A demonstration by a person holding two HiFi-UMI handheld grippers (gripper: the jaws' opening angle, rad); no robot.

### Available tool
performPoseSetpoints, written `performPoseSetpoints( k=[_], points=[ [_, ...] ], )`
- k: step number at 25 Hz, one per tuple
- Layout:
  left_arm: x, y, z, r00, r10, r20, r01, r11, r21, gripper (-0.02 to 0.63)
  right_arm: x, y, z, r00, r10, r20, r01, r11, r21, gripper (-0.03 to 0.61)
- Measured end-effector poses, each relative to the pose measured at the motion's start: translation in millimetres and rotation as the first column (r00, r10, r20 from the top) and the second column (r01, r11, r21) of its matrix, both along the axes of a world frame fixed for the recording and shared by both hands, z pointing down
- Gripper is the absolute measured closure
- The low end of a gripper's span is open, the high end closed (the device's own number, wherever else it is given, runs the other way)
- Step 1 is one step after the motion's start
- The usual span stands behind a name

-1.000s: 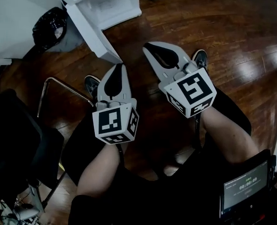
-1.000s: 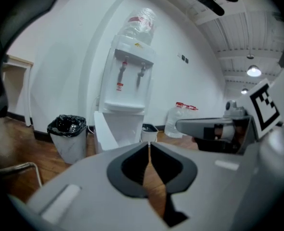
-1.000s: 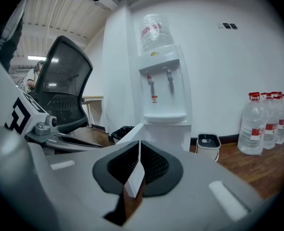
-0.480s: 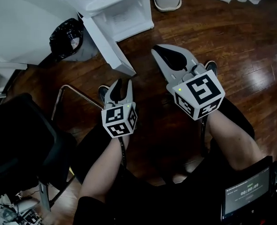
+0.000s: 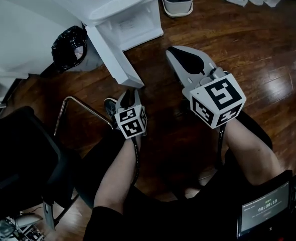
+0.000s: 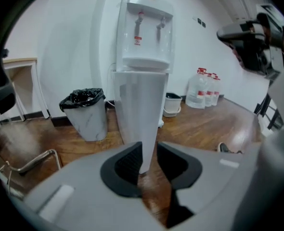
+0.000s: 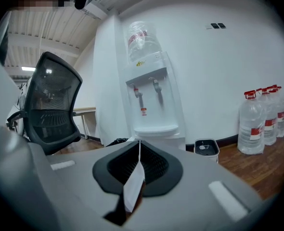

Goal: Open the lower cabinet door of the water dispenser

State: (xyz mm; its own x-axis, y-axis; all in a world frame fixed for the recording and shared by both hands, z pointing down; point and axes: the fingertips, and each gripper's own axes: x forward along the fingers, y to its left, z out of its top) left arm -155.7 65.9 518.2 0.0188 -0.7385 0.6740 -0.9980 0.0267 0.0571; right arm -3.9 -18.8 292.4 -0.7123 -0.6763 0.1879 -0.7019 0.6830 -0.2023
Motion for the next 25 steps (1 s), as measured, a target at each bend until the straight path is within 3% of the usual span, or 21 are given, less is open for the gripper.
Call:
performPoseSetpoints(
  k=[8, 16, 25],
  points=[
    [-6.3, -19.9, 22.1, 0.999, 0.024, 0.029, -0.024, 1.000, -0.001, 0.489, -15.0, -16.7, 2.9, 0.998, -0.065, -0.007, 0.065, 0.997, -0.039, 0.566],
    [29.2, -50.3, 30.3, 0.991, 0.123, 0.042, -0.124, 0.992, 0.026, 0.483, -17.2, -31.7, 4.2, 0.994, -0.107, -0.007, 0.107, 0.992, -0.066, 0.566],
    [54.7, -71.6, 32.3, 0.990, 0.137, 0.032, -0.138, 0.990, 0.039, 0.485, -13.6, -44.2, -2.8, 0.995, -0.101, 0.025, 0.102, 0.991, -0.087, 0.566]
  ],
)
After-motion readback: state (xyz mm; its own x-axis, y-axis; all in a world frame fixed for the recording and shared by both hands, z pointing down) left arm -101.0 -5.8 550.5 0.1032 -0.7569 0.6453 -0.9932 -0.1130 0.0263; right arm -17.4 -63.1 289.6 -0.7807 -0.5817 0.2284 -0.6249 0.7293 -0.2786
